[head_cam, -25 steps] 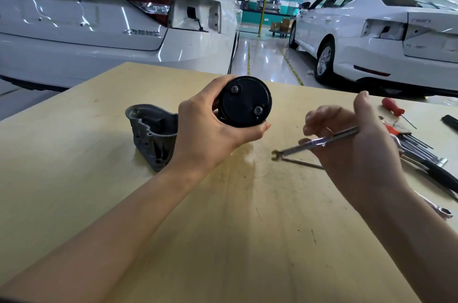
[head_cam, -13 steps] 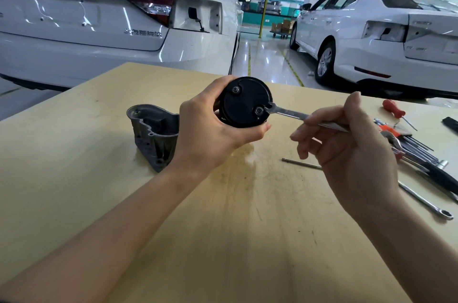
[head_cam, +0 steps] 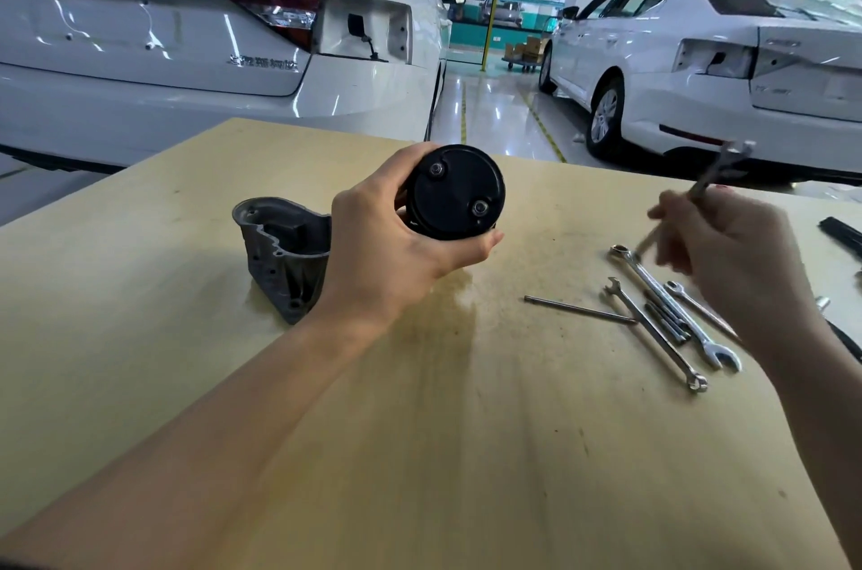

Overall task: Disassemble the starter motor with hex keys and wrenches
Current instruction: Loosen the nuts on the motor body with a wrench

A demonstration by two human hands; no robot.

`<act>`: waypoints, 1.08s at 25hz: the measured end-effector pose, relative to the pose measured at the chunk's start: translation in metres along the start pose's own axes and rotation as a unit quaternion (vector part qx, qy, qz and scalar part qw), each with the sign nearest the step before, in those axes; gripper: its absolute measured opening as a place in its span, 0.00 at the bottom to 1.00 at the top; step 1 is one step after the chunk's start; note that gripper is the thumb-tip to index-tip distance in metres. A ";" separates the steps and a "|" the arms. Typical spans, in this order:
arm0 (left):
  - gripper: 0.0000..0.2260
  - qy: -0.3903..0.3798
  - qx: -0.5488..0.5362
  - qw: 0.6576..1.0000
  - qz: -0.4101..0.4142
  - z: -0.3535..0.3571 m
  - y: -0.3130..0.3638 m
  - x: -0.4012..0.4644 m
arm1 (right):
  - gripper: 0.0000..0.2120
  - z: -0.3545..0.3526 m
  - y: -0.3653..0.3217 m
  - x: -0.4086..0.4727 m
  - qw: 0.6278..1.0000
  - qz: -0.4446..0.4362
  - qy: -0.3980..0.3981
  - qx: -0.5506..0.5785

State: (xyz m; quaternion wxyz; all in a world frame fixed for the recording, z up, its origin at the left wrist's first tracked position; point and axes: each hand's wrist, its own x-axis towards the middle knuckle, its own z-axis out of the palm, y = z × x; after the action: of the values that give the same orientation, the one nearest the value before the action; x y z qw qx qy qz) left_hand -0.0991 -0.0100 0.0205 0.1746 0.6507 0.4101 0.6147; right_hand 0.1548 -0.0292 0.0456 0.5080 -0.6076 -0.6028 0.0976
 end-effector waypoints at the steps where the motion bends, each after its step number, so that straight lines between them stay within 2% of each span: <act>1: 0.27 -0.001 0.001 1.000 0.001 0.000 0.000 0.000 | 0.16 -0.002 0.008 0.002 0.995 0.021 -0.015 -0.101; 2: 0.27 -0.002 0.003 1.000 0.002 0.001 0.000 -0.001 | 0.19 -0.001 0.013 0.003 0.983 0.051 -0.053 -0.170; 4: 0.27 -0.004 0.007 1.000 0.001 0.000 0.000 -0.001 | 0.22 0.007 0.017 0.001 0.957 0.099 -0.147 -0.232; 6: 0.28 -0.005 0.009 1.000 0.003 0.001 0.000 0.000 | 0.20 0.018 0.023 -0.003 0.931 0.099 -0.207 -0.285; 8: 0.28 -0.004 0.009 1.000 0.004 0.001 0.000 -0.001 | 0.16 0.027 0.027 -0.007 0.899 0.073 -0.227 -0.368; 10: 0.28 -0.004 0.006 1.000 0.005 0.000 0.000 -0.001 | 0.12 0.030 0.029 -0.008 0.877 0.053 -0.228 -0.419; 12: 0.28 -0.004 0.004 1.000 0.008 0.001 0.000 -0.001 | 0.11 0.029 0.029 -0.009 0.873 0.053 -0.227 -0.429; 14: 0.27 -0.004 0.006 1.000 0.009 0.001 0.001 0.000 | 0.10 0.027 0.027 -0.009 0.883 0.052 -0.220 -0.411; 17: 0.27 -0.006 0.005 1.000 0.014 0.001 0.001 -0.001 | 0.07 0.008 0.032 0.001 0.912 0.089 -0.152 -0.370; 19: 0.27 -0.004 0.007 1.000 0.015 0.001 0.001 -0.001 | 0.05 -0.012 0.043 0.009 0.888 0.129 -0.136 -0.420; 21: 0.27 -0.001 0.008 1.000 0.015 0.000 0.001 0.000 | 0.03 -0.026 0.051 0.011 0.858 0.180 -0.152 -0.457; 23: 0.27 0.002 0.008 1.000 0.014 0.000 0.001 0.001 | 0.04 -0.032 0.055 0.011 0.851 0.216 -0.144 -0.456; 25: 0.27 0.003 0.005 1.000 0.011 -0.001 0.001 0.001 | 0.06 -0.032 0.057 0.012 0.854 0.215 -0.118 -0.459; 27: 0.27 0.002 0.002 1.000 0.011 -0.001 0.001 0.001 | 0.08 -0.030 0.061 0.013 0.846 0.214 -0.130 -0.471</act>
State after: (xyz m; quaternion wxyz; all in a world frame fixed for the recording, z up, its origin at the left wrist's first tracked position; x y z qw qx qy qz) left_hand -0.0998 -0.0099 0.0222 0.1661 0.6544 0.4045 0.6169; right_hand 0.2186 -0.0191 0.0215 0.0436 -0.8696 -0.4917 -0.0134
